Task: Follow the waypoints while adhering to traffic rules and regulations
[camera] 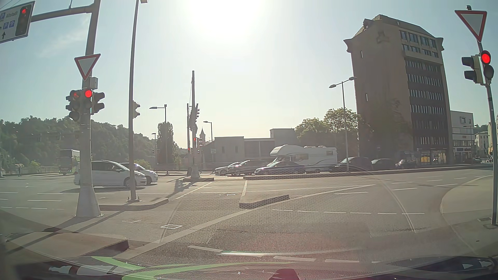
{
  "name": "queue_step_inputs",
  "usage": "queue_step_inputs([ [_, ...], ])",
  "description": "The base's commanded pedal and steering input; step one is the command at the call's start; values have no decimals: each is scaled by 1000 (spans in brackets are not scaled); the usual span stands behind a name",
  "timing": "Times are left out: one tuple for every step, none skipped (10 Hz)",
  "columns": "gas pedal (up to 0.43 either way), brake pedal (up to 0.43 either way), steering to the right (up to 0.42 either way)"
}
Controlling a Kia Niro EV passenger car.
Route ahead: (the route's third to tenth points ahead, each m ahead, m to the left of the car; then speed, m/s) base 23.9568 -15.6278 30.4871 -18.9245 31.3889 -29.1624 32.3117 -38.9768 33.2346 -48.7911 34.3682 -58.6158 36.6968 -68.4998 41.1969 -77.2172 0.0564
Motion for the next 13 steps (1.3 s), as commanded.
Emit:
queue_step_inputs([
  [0, 238, 115],
  [0, 238, 115],
  [0, 238, 115],
  [0, 238, 115],
  [0, 238, 115],
  [0, 238, 115],
  [0, 238, 115],
  [0, 238, 115],
  [0, 238, 115],
  [0, 238, 115],
  [0, 238, 115],
  [0, 238, 115],
  [0, 238, 115],
])
